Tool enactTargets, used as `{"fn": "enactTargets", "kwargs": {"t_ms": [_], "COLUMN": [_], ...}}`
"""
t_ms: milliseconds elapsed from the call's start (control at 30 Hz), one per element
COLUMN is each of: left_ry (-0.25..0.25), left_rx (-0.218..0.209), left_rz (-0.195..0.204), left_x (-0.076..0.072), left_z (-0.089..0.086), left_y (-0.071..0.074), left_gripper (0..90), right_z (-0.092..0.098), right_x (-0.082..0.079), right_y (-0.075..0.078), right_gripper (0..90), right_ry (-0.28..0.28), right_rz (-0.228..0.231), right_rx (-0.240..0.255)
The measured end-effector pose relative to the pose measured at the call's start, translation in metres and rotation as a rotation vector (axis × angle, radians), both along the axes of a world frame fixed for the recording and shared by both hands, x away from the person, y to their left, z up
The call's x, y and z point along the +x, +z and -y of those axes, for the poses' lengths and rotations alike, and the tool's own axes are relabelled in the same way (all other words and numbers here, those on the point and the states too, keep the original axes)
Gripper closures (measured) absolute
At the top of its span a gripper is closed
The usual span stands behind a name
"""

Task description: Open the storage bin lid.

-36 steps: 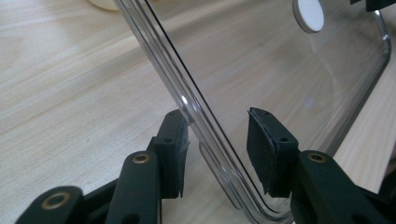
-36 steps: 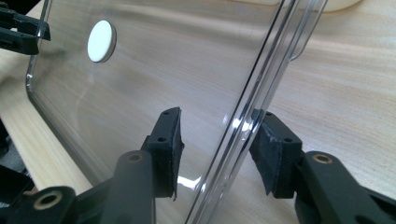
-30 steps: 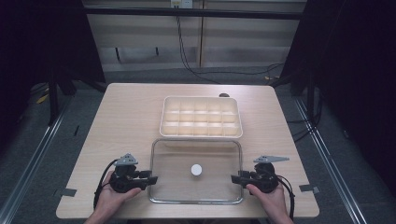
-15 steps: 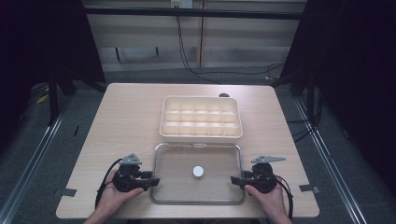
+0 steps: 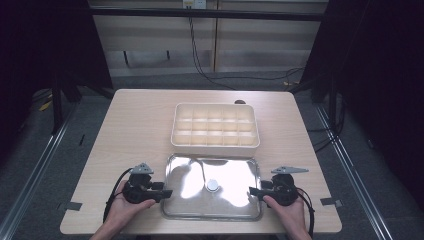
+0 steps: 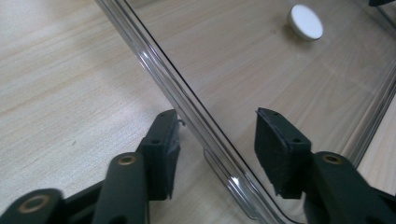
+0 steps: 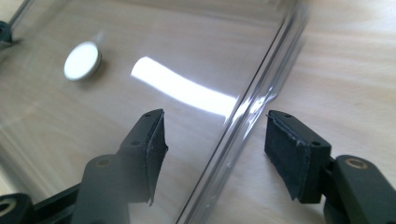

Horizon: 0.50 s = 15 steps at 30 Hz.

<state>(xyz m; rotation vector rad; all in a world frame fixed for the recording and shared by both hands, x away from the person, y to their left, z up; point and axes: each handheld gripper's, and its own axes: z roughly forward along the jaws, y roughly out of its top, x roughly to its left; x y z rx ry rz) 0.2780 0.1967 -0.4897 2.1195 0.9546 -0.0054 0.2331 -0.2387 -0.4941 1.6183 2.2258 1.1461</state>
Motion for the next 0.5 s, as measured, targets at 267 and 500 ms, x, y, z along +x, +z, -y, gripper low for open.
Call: {"fn": "enactTargets", "kwargs": {"t_ms": [267,500], "left_ry": [0.023,0.039], "left_rx": [-0.025,-0.051], "left_rz": [0.040,0.137], "left_x": [0.000,-0.013], "left_z": [-0.005,-0.016], "left_y": [0.007,0.020], "left_gripper": [37.5,27.2], "right_z": [0.009,0.010], "right_x": [-0.004,-0.019], "right_y": [0.009,0.024], "right_gripper": [36.1,27.2], "right_ry": [0.009,0.053], "right_rz": [0.067,0.154], "right_rx": [0.065,0.071]}}
